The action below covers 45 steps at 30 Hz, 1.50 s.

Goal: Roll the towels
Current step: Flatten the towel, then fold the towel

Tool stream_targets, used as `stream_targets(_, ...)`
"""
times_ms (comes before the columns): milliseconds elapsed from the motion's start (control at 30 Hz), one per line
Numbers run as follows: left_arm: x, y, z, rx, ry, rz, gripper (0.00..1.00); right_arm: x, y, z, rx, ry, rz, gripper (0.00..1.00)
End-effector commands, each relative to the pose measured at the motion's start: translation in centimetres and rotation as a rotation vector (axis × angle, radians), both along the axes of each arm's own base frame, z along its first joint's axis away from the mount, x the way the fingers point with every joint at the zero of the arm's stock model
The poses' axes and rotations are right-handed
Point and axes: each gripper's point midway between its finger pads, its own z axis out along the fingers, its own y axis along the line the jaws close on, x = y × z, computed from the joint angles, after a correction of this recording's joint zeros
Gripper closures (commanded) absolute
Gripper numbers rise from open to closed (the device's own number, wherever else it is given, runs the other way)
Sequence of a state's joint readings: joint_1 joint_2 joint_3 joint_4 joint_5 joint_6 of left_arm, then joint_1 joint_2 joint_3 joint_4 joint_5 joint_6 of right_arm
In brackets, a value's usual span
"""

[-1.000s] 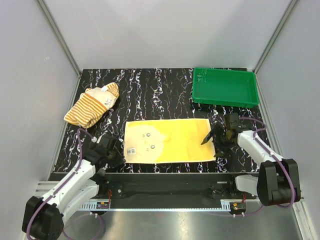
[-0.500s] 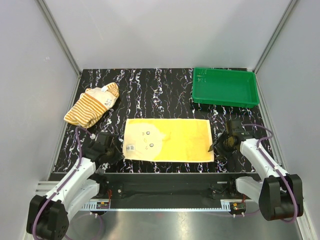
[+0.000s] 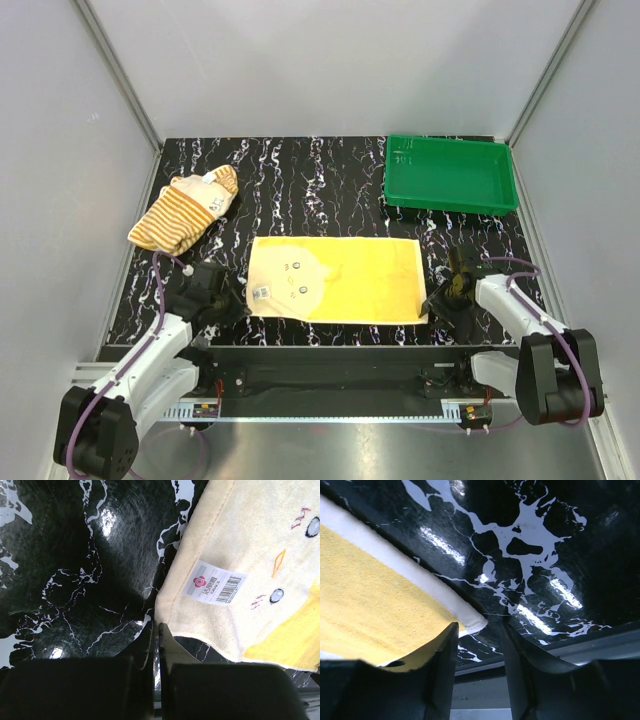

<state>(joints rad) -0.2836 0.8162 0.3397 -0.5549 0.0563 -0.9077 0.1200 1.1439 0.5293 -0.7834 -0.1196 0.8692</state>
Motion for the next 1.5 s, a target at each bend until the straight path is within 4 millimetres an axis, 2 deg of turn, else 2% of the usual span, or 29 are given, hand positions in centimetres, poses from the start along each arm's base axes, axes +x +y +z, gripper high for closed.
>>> stream_targets(0, 1.6, -0.7, 1.7, -0.030, -0.076, -0.019, 1.00, 0.9, -0.2, 0.4, -0.031, 0.006, 0.022, 0.52)
stream_targets(167, 1.5, -0.7, 1.5, -0.039, -0.086, -0.014, 1.00, 1.0, -0.1, 0.3, -0.035, 0.026, 0.031, 0.52)
stream_targets(267, 1.5, -0.8, 1.3, -0.045, -0.090, -0.017, 1.00, 1.1, 0.0, 0.1, -0.047, 0.043, 0.039, 0.55)
stream_targets(400, 1.5, -0.9, 1.1, -0.044, -0.082, -0.030, 1.00, 1.3, 0.3, 0.0, -0.060, 0.046, 0.059, 0.68)
stream_targets(533, 1.5, -0.9, 1.0, -0.044, -0.082, -0.030, 1.00, 1.4, 0.5, 0.1, -0.052, 0.043, 0.069, 0.96)
stream_targets(567, 1.6, -0.9, 1.1, -0.043, -0.085, -0.029, 1.00, 1.4, 0.5, 0.1, -0.050, 0.038, 0.075, 1.00)
stream_targets(767, 1.6, -1.1, 1.7, -0.053, -0.089, -0.035, 1.00, 1.3, 0.4, 0.5, -0.051, 0.017, 0.099, 1.00)
stream_targets(867, 1.5, -1.1, 2.4, -0.059, -0.093, -0.034, 1.00, 1.7, 0.0, 2.0, -0.077, -0.027, 0.110, 1.00)
stream_targets(1000, 1.6, -1.3, 3.7, -0.070, -0.114, -0.035, 1.00, 3.1, -0.1, 5.1, -0.082, -0.121, 0.111, 1.00)
stream_targets(1067, 1.7, -1.2, 4.1, -0.068, -0.115, -0.035, 1.00, 3.2, 0.0, 5.8, -0.076, -0.134, 0.118, 1.00)
stream_targets(1200, 2.0, -0.9, 5.9, -0.045, -0.129, -0.038, 1.00, 3.9, 0.3, 7.1, -0.065, -0.176, 0.130, 1.00)
stream_targets(1267, 2.6, -0.9, 7.5, -0.037, -0.159, -0.042, 1.00, 4.5, 0.4, 7.4, -0.061, -0.194, 0.139, 1.00)
stream_targets(1300, 2.6, -0.7, 7.6, -0.024, -0.151, -0.046, 1.00, 4.7, 0.5, 7.4, -0.060, -0.197, 0.143, 1.00)
stream_targets(1333, 3.3, -0.7, 8.9, -0.018, -0.179, -0.044, 1.00, 5.1, 0.6, 7.5, -0.057, -0.210, 0.152, 1.00)
stream_targets(1400, 3.7, -0.6, 9.5, -0.003, -0.171, -0.047, 1.00, 5.8, 0.8, 7.6, -0.052, -0.210, 0.158, 1.00)
stream_targets(1467, 4.6, -0.5, 10.9, 0.012, -0.196, -0.047, 1.00, 6.6, 0.9, 7.4, -0.055, -0.202, 0.170, 1.00)
